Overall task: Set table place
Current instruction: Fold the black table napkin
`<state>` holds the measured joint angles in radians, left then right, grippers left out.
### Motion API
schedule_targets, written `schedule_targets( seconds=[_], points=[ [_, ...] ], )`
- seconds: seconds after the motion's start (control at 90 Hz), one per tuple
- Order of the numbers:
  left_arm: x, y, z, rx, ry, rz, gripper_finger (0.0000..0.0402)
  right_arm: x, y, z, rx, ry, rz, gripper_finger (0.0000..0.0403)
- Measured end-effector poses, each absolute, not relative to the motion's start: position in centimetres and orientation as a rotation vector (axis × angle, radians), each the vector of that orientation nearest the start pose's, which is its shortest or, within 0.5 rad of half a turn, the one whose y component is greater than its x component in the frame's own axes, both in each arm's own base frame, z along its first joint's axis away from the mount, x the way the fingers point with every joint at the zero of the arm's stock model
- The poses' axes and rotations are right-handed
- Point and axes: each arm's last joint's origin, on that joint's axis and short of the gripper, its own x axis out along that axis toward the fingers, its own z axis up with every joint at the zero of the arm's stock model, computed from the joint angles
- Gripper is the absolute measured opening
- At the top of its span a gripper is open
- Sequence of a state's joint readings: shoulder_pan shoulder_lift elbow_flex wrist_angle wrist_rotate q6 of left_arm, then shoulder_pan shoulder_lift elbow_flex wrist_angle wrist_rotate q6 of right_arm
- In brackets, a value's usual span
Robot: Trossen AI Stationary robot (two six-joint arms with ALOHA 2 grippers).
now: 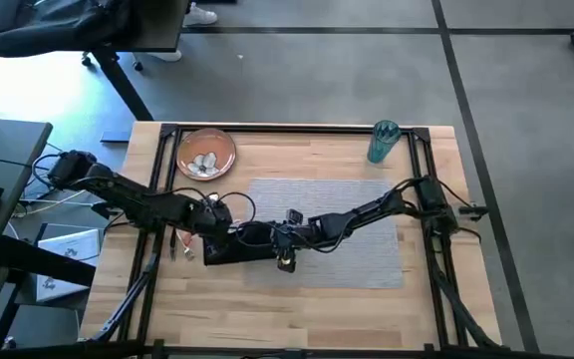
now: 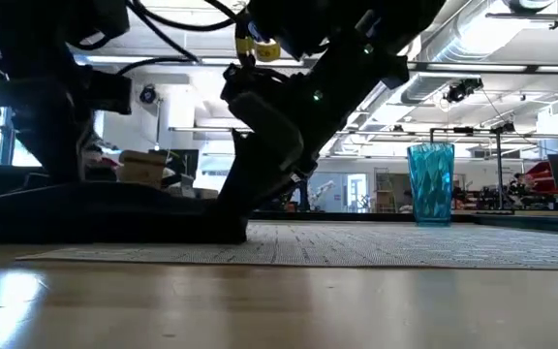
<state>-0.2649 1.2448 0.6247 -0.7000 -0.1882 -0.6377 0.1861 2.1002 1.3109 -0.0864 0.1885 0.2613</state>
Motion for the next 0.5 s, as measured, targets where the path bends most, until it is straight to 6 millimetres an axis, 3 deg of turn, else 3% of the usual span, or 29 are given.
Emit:
schedule_targets(
  seconds=[0.311,0.5],
  points=[
    [18.5,-4.5,16.6,-0.246,1.272,0.354,0.0014,42.4,7.4,12.6,0.057,0.842,-0.106,0.0216],
    [18.7,-4.5,16.7,-0.246,1.251,0.339,0.0014,44.0,7.4,14.6,0.007,0.708,-0.071,0.0216]
  ],
)
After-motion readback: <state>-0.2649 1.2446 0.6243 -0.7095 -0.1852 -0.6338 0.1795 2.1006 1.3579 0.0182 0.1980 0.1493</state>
